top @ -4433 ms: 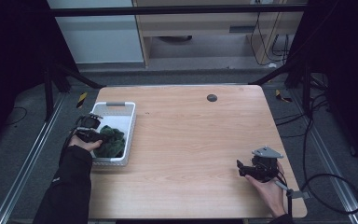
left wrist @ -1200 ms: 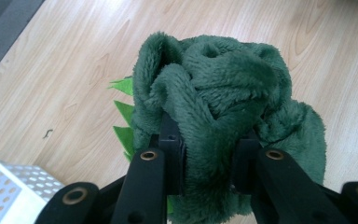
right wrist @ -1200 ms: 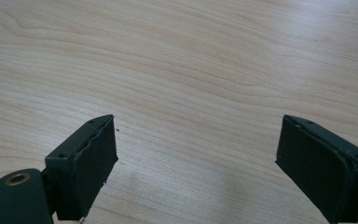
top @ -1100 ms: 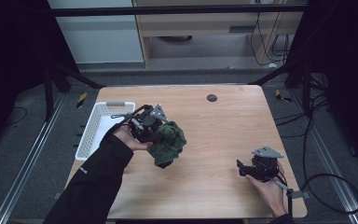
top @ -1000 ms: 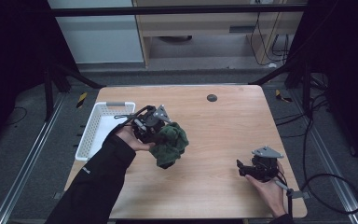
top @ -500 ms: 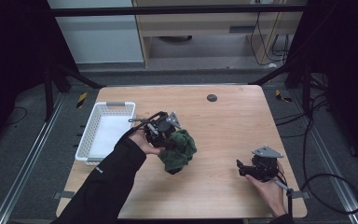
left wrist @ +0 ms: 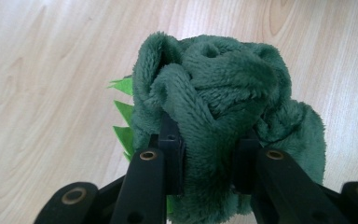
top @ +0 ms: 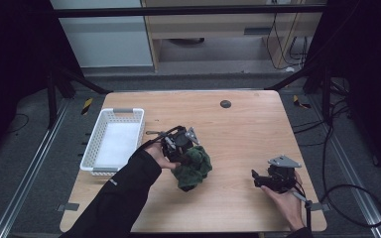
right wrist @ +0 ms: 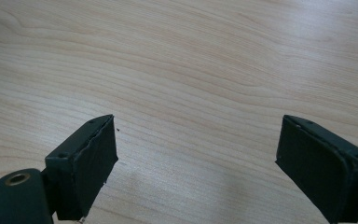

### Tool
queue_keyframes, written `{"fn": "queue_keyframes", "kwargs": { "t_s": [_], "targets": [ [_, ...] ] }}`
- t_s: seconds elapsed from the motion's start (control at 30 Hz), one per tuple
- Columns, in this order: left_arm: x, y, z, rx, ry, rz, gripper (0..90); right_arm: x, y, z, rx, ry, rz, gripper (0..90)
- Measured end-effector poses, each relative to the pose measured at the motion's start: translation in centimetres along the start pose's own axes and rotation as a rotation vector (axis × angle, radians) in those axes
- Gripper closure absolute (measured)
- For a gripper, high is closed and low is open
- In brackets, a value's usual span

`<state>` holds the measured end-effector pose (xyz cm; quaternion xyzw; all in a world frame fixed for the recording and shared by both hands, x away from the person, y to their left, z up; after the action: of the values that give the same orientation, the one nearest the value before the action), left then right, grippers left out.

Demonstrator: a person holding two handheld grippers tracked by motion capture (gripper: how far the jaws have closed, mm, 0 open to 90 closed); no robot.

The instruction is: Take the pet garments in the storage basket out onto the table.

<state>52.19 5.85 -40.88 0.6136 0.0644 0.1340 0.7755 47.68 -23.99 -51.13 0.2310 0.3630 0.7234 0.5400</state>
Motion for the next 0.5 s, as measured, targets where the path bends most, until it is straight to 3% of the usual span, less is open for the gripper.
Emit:
{"fn": "queue_keyframes", "kwargs": {
  "t_s": [0.5],
  "targets": [
    [-0.4,-2.5,0.6,0.047,-0.026,-0.031,71.4,0.0,0.0,0.0,0.001,0.003,-0.001,12.1]
  ]
}}
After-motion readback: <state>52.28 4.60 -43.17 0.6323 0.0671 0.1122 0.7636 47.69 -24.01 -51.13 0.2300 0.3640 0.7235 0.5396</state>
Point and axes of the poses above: each handheld gripper's, and its own axes: y roughly backward along the jaws, z roughly out of its top, x roughly to its left, the point moved 4 cm from there along -y, roughly forward along the jaws, and after that the axes turned 12 degrees about x, right-handed, at the moved point
